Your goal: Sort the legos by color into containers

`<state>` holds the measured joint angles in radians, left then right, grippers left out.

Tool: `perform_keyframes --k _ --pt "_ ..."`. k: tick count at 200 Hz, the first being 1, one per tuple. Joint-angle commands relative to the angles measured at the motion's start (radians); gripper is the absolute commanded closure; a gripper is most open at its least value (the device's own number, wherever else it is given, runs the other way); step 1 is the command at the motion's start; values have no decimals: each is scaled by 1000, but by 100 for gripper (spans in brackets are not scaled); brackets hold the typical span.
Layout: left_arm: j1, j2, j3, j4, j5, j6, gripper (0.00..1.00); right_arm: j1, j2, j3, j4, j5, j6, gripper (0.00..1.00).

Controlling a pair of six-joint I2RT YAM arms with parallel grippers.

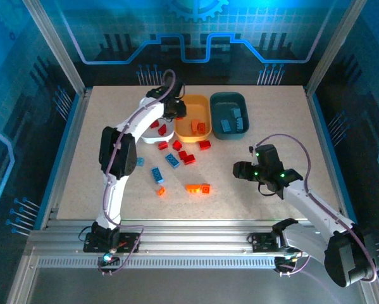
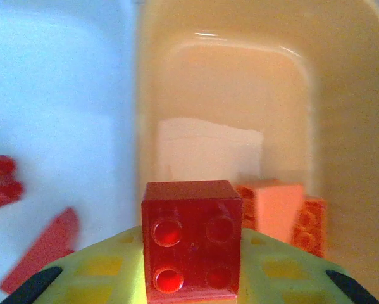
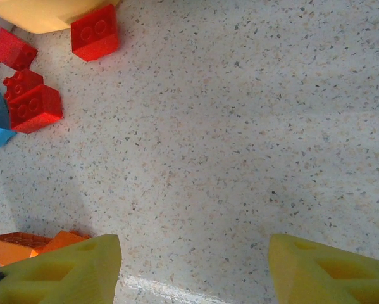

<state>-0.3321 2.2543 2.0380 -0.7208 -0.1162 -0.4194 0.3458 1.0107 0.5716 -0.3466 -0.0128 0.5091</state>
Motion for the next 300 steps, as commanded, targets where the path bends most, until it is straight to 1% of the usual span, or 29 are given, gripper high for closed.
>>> perform_keyframes --k 1,32,51,57,80,85,98,115,125,132,143,148,168,183,199,212,227,246,271,283,293,300 --pt "57 -45 -36 -7 -3 -17 74 -8 6 -7 -5 -19 0 36" --pt "110 -34 -75 -7 -15 -22 74 -5 15 3 -8 -23 -2 36" --pt "126 -30 -86 -5 -5 -23 68 0 24 11 -10 -25 -2 36" --pt "128 -31 -89 -3 0 -18 65 5 28 15 -11 -26 -2 36" --pt "128 -47 -101 1 13 -10 40 49 64 49 -19 -27 -24 33" --pt "128 -53 -101 -1 14 -9 36 70 77 63 -25 -21 -31 33" --pt "129 -78 -106 3 21 0 28 129 122 106 -37 8 -55 32" --pt "129 -133 -123 -2 14 4 22 217 192 164 -52 59 -75 31" --pt "130 -185 -158 12 21 -1 20 286 238 202 -58 93 -88 31" --pt "130 -232 -204 33 26 -9 18 332 273 235 -65 114 -92 31" --pt "130 -316 -287 69 36 -24 11 410 336 290 -73 140 -89 31" --pt "130 -358 -330 86 36 -31 9 448 367 316 -75 154 -83 31" --pt "140 -536 -533 162 36 -76 1 608 499 439 -75 203 -60 31" --pt "167 -659 -700 215 60 -130 1 713 622 532 -65 205 -64 31" --pt "223 -783 -888 262 132 -214 1 797 766 659 -98 242 -93 29" --pt "264 -887 -1051 322 193 -265 1 835 860 737 -110 261 -128 25" --pt "306 -995 -1175 321 210 -282 1 841 951 821 -137 249 -158 22" --pt "347 -1114 -1249 268 224 -258 1 840 1036 898 -176 265 -173 19" --pt "349 -1246 -1311 236 231 -251 1 834 1128 985 -238 305 -165 20" --pt "349 -1281 -1330 237 232 -255 1 830 1154 1003 -238 320 -155 20" --pt "350 -1294 -1338 237 230 -259 1 821 1178 1020 -235 298 -142 21" --pt "349 -1296 -1340 239 231 -260 1 814 1197 1035 -238 283 -134 23"
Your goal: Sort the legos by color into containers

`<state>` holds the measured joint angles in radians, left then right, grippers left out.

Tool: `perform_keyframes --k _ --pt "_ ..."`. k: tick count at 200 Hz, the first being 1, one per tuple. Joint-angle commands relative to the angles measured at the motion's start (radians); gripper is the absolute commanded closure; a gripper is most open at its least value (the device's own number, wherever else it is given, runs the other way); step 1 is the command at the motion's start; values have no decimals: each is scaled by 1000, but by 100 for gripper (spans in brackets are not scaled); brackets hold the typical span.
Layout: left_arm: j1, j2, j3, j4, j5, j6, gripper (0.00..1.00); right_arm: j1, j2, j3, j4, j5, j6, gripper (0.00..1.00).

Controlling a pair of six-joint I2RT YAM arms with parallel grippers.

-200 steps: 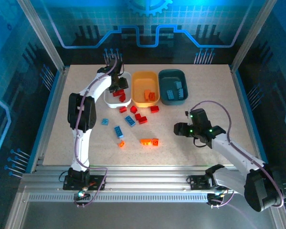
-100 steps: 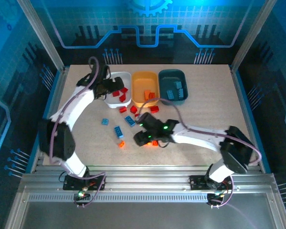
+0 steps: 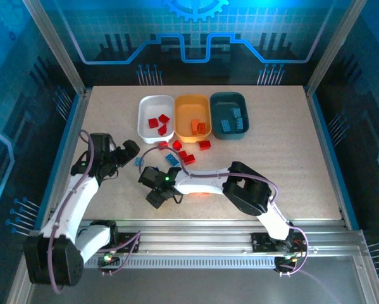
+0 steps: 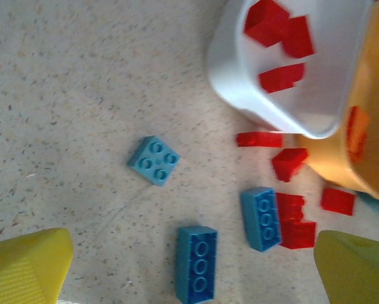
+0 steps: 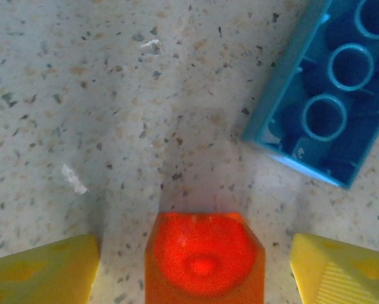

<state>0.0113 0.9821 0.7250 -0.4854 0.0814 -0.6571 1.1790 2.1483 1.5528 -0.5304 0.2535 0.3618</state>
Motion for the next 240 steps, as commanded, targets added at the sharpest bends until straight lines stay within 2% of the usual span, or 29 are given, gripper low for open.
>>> perform_keyframes --k 1,21,40,60,108,138,159,189,240 --pt "6 -24 -27 4 34 -22 1 -20 61 55 -54 15 15 24" --pt "7 -9 -19 6 44 -33 1 -22 84 77 -59 17 37 39" --pt "6 -2 -14 7 46 -33 1 -11 50 52 -48 49 45 61" --pt "6 -3 -18 18 44 -36 1 -7 -4 10 -36 66 52 71" --pt "6 -29 -25 41 38 -54 1 -51 -209 -89 -2 81 51 74" --pt "6 -39 -47 96 37 -110 1 -183 -281 -105 3 66 12 73" --pt "4 -8 -80 168 110 -156 1 -304 -252 -50 16 37 -30 72" --pt "-14 55 -107 250 241 -183 1 -450 -124 84 28 -5 -62 72" --pt "-171 144 -66 284 289 -107 1 -575 -26 257 31 -81 -58 71"
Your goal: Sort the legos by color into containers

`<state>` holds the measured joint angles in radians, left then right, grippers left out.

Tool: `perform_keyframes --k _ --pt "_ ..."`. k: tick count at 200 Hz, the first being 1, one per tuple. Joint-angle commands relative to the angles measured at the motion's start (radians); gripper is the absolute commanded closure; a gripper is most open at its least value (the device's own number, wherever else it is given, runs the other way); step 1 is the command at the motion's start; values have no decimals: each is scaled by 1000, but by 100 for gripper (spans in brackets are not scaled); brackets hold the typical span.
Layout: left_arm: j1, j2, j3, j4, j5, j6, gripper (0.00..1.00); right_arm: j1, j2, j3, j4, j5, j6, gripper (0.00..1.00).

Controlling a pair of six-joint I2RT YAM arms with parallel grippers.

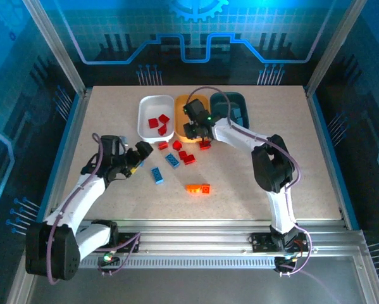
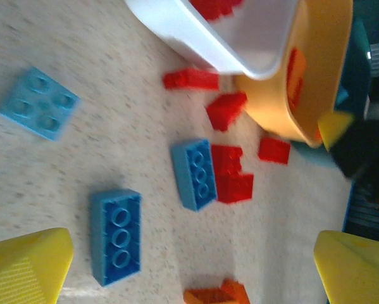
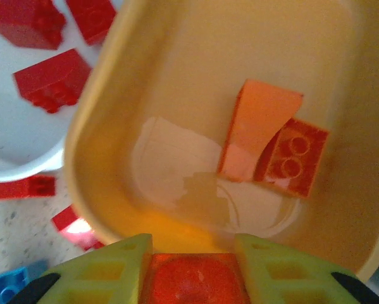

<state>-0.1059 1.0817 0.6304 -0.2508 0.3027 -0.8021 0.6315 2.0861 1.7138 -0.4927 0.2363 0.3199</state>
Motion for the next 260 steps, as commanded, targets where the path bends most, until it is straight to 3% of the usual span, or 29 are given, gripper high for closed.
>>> perform_keyframes --k 1,35,112,155,174,205,260 --pt "-55 48 30 51 70 38 1 -29 39 99 -8 -67 -16 71" --pt "-117 175 118 49 92 67 1 -77 149 214 -56 -110 -23 70" --pt "-120 264 218 6 92 93 1 -114 254 340 -111 -183 -30 65" --pt "-120 247 207 -17 90 104 1 -113 250 398 -140 -162 -42 41" --pt "-119 239 207 -21 90 105 1 -111 200 392 -145 -142 -51 38" --pt "-130 234 213 -32 72 113 1 -96 18 227 -85 -121 -54 38" --pt "-248 285 232 -88 -60 155 2 -6 -375 -356 49 -87 -19 38"
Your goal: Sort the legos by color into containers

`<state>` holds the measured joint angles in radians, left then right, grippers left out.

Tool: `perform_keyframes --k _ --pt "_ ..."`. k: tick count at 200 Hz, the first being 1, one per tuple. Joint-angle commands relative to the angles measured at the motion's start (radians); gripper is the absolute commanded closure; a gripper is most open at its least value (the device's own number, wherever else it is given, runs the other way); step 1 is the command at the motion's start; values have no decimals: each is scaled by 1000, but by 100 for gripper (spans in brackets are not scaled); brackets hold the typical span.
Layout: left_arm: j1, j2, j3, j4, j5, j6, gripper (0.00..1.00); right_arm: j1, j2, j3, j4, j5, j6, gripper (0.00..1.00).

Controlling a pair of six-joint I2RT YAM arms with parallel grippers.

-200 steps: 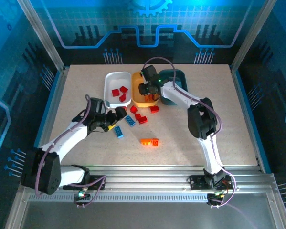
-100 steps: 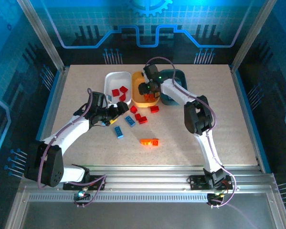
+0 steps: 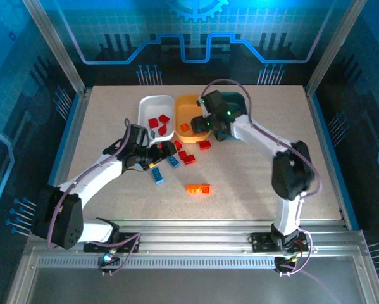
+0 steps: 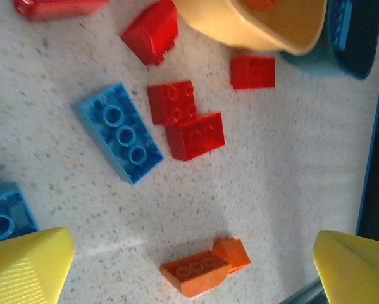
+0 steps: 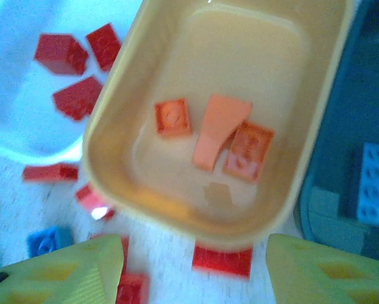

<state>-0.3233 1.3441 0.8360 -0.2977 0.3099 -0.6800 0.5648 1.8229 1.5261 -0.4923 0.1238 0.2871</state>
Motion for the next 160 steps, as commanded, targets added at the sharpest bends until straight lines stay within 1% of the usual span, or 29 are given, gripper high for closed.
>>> perform_keyframes --k 1,13,25,44,59,87,107,143,160 --pt "-31 22 25 -40 -68 31 2 64 -116 -176 49 27 14 38" --pt "-34 27 20 -29 -72 22 3 96 -173 -262 56 38 25 37" --pt "-38 22 20 -33 -100 15 3 129 -232 -343 70 31 38 34" --pt "-36 -2 32 -65 -181 17 3 207 -282 -417 78 6 13 29" --pt "-21 -26 36 -82 -215 15 1 295 -264 -424 52 10 -46 26" --pt "38 -60 23 -83 -171 -14 1 394 -174 -417 4 17 -132 25" --pt "57 -88 -2 -84 -155 -18 1 423 -125 -417 -3 52 -159 25" --pt "58 -117 -28 -96 -144 -23 1 428 -63 -400 -8 122 -202 25" --pt "58 -129 -30 -99 -143 -24 1 423 -28 -388 -1 115 -230 27"
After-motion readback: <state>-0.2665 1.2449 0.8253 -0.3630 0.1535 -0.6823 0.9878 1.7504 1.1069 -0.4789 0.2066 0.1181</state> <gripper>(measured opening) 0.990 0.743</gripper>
